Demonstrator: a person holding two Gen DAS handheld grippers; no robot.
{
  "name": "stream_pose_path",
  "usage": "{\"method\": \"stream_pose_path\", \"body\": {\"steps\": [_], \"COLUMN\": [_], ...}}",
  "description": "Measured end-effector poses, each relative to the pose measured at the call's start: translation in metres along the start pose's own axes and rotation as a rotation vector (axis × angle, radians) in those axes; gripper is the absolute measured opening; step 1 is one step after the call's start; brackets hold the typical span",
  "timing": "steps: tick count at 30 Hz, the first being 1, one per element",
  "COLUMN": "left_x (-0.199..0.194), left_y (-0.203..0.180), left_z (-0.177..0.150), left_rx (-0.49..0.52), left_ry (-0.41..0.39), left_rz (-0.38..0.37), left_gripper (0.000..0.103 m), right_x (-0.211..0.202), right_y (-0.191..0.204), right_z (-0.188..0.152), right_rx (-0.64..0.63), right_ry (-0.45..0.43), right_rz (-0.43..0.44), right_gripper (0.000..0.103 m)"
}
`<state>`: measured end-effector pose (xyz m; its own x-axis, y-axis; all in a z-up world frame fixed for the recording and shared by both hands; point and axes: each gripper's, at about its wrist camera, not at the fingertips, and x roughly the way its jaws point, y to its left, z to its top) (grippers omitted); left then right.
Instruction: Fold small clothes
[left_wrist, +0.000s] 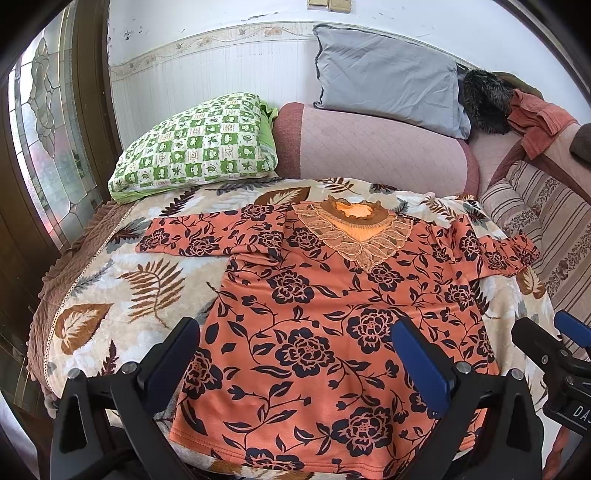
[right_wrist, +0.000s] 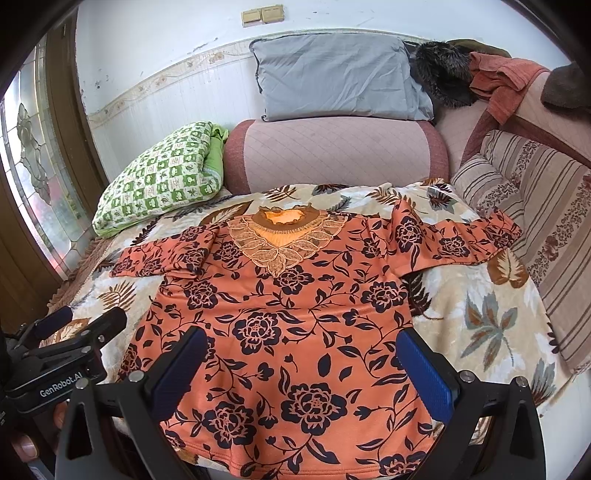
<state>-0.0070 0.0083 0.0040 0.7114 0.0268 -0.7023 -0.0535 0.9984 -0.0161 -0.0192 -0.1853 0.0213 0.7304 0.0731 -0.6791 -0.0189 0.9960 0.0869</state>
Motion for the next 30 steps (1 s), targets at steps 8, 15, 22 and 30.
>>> {"method": "stream_pose_path", "body": {"steps": [8, 15, 22, 30], "left_x": [0.0007, 0.0025, 0.0031, 0.0036], "left_y": [0.0002, -0.0004, -0.0008, -0.0015], "left_z": [0.0000, 0.0008, 0.0010, 0.0009], "left_rx": [0.000, -0.002, 0.001, 0.000], "left_ry": [-0.002, -0.004, -0.006, -0.006], "left_rz": [0.003, 0.003, 0.004, 0.006], "left_gripper": [0.103, 0.103, 0.103, 0.103], "right_x": [0.0005, 0.0009, 0.0010, 0.0019], "right_y": [0.0012, 0.0021, 0.0020, 0.0028], "right_z": [0.0017, 0.0026, 0.0022, 0.0031], "right_rx": [-0.004, -0.007, -0.006, -0.006], "right_ry": [0.000, -0.001, -0.002, 0.000], "right_rz": [0.000, 0.003, 0.003, 0.003], "right_gripper": [0.103, 0.103, 0.103, 0.103]}}
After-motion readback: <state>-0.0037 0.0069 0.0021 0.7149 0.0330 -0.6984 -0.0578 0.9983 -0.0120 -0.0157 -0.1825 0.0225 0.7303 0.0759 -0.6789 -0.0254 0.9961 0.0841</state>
